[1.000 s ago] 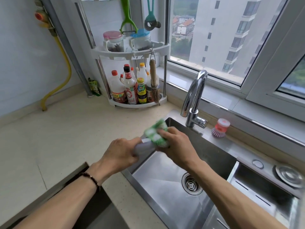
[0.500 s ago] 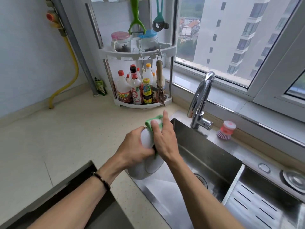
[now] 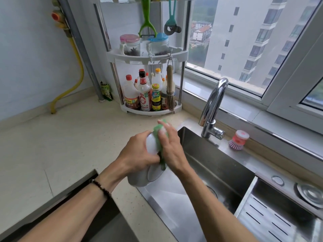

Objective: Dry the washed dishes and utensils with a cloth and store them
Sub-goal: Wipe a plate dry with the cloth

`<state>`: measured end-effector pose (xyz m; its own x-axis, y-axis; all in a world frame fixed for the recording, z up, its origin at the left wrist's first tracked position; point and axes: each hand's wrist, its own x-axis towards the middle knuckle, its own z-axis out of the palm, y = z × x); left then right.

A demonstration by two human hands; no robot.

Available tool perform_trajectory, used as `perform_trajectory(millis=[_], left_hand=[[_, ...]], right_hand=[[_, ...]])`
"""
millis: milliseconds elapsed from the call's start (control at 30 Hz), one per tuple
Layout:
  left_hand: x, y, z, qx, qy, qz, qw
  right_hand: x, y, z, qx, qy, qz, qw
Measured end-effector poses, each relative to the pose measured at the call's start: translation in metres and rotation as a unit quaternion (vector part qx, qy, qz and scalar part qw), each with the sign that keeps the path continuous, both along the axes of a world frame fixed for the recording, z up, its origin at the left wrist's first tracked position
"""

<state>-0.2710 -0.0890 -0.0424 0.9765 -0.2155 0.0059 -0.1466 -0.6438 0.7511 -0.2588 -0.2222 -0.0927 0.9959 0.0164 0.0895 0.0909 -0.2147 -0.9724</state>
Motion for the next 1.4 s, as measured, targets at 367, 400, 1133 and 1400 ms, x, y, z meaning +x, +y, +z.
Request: perform_trajectory(millis=[367,400,1133,1400], left_hand=[[-0.001,-0.009,0.019,0.037,-0.011,-0.017,0.999],[-0.003,-0.008,0.021,0.028,-0.017,-0.02,0.999],[-0.001,-0.001,0.039,0.004,0.082,-0.06,0.995],[-0.004,-0.019,0.025,0.015,-0.002,-0.03,0.999]], right_hand=[[0.016,-0.013,0.011,0.121,0.083,-0.058,0.987],[0.017,-0.016,0.009,0.157,0.123,-0.078,0.977],[0.018,-0.039,0.041,-0.109,0.049,-0.07,0.99],[-0.004,-0.002,0.024,-0.047,-0.033,-0.09,0.994]])
